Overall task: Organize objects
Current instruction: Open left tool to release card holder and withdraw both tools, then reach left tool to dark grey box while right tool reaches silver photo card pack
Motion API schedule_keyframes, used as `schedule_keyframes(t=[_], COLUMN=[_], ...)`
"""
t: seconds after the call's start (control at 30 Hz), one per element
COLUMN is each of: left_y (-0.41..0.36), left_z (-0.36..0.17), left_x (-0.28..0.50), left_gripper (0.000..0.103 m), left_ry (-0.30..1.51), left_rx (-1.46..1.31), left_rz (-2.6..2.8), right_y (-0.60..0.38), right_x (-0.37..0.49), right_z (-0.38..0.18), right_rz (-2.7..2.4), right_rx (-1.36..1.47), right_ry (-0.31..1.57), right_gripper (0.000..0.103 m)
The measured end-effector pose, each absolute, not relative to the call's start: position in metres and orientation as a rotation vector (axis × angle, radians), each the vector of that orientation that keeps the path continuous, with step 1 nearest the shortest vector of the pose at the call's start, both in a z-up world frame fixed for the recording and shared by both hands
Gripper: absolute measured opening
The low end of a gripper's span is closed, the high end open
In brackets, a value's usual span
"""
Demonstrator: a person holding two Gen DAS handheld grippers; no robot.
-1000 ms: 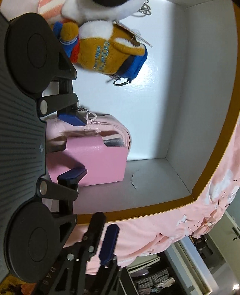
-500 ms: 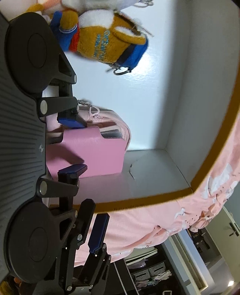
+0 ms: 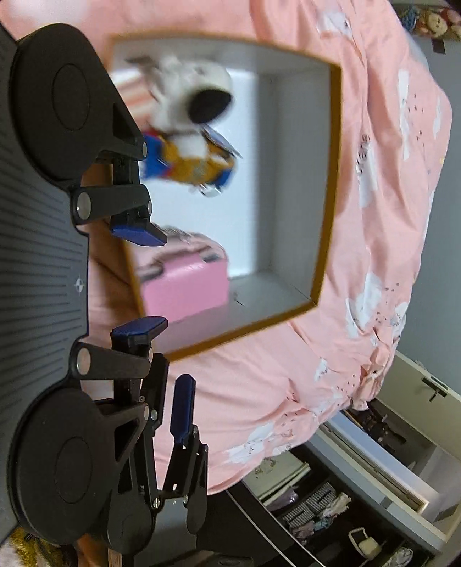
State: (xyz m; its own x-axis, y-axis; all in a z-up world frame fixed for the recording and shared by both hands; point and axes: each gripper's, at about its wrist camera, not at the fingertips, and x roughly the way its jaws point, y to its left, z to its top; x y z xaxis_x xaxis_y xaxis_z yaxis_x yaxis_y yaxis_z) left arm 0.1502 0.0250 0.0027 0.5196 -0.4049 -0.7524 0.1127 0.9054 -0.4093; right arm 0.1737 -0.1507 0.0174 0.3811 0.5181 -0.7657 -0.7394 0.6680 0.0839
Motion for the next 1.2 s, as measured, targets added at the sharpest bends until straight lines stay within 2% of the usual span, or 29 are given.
schedule_keyframes(t=[0.33,0.43,0.53,0.7,0.83,1.0,1.07,1.2], left_y=[0.056,0.06,0.057,0.044,0.035,0.017,0.012,0.005], left_z=[-0.019,-0.024,-0.027,-0.03,-0.034,-0.038,-0.041,-0.048], left_x=[0.075,0.058,0.048,0.033,0.029,0.023,0.022,0.023], left_gripper=[0.049,0.054,0.054,0.055,0.056,0.057,0.059,0.062], left_ry=[1.073,1.073,1.082,1.079,1.083,1.092,1.099,1.094], left_rx=[-0.31,-0.279,-0.238,-0.165,-0.142,-0.07,-0.037,0.019], left_rz=[-0.168,-0.1,-0.094,-0.137,-0.174,-0.269,-0.283,-0.302], right_y=[-0.15,-0.151,-0.148,-0.142,-0.138,-0.131,-0.133,-0.134], right_x=[0.127,0.119,0.11,0.095,0.087,0.085,0.087,0.092], right_z=[-0.034,-0.048,-0.058,-0.072,-0.077,-0.082,-0.083,-0.084], right_rz=[0.887,0.884,0.89,0.912,0.926,0.917,0.904,0.895], right_rx=[-0.212,-0.156,-0.125,-0.147,-0.168,-0.203,-0.196,-0.171], right_ry=[1.059,1.117,1.151,1.209,1.216,1.205,1.204,1.197], right_gripper=[0.04,0.041,0.046,0.047,0.057,0.054,0.046,0.042])
